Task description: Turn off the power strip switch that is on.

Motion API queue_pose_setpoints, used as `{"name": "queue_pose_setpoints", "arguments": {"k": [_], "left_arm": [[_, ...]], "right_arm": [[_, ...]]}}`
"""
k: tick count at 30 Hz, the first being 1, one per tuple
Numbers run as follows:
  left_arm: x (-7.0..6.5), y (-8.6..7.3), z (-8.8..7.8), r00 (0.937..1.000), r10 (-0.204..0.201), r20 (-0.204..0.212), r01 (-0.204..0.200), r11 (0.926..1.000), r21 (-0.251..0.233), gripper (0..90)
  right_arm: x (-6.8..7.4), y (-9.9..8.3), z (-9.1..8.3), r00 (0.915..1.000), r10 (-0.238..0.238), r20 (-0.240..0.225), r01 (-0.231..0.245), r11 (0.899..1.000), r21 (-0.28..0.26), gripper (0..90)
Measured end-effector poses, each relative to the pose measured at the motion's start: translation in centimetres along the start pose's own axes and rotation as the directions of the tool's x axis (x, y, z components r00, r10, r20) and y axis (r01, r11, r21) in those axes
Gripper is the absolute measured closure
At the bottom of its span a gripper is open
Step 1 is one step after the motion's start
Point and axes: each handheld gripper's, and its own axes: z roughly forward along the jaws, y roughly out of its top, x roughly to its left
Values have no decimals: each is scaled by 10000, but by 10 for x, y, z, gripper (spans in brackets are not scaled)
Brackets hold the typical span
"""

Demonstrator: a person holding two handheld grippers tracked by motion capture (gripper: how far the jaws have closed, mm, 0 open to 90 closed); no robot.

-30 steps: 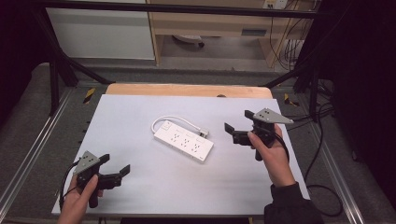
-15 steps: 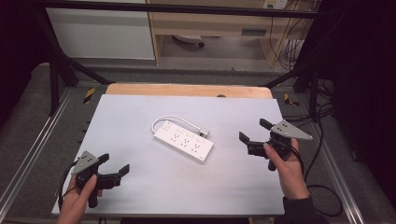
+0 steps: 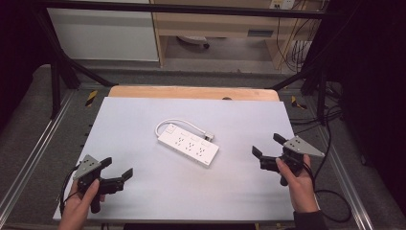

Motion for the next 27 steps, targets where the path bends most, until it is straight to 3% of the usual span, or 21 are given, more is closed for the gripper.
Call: {"name": "queue_pose_setpoints", "arguments": {"k": [7,21,27], "left_arm": [[0,0,0,10000,-11,25,11,10000,-46,53],[-1,0,0,10000,-7,89,7,10000,-79,53],[-2,0,0,9999,56,115,-56,10000,-56,53]], "right_arm": [[-5,-18,3,9995,329,-39,-329,9993,160,74],[-3,-38,17,9997,196,-166,-181,9960,877,33],[-1,-49,28,9995,190,-266,-148,9882,1522,49]]}}
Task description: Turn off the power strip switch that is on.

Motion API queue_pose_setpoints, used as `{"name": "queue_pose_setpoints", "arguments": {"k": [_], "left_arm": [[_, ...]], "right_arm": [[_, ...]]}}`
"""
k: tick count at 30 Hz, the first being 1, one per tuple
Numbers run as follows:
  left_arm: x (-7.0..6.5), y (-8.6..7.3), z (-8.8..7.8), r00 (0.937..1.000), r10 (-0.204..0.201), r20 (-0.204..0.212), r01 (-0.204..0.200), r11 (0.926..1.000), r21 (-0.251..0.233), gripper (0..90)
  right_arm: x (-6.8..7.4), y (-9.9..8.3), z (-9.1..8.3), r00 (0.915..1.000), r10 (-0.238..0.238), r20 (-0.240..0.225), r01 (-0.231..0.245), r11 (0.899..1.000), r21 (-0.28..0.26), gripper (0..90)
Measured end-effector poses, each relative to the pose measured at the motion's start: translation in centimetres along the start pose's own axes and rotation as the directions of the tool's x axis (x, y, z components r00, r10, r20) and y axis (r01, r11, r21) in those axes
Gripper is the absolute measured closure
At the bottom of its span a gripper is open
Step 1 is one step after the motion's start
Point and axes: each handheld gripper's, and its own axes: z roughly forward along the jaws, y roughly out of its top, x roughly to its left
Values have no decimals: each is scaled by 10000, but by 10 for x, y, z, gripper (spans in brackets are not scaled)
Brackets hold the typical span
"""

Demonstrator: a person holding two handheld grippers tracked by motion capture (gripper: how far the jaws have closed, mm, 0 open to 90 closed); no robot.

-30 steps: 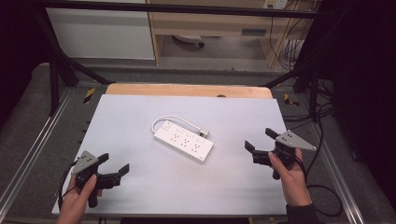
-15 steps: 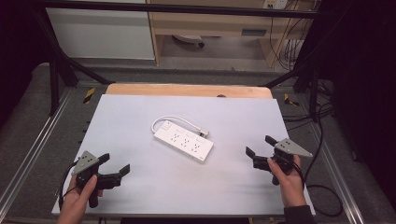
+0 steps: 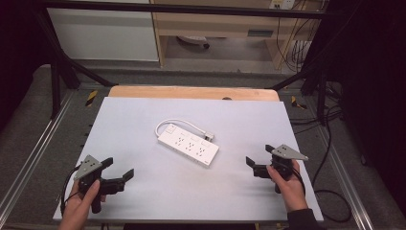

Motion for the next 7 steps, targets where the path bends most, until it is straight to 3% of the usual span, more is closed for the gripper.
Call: {"name": "queue_pose_setpoints", "arguments": {"k": [7], "left_arm": [[-1,0,1,10000,27,37,-27,10000,24,53]], "right_arm": [[0,-6,10,9996,-116,260,93,9962,864,41]]}}
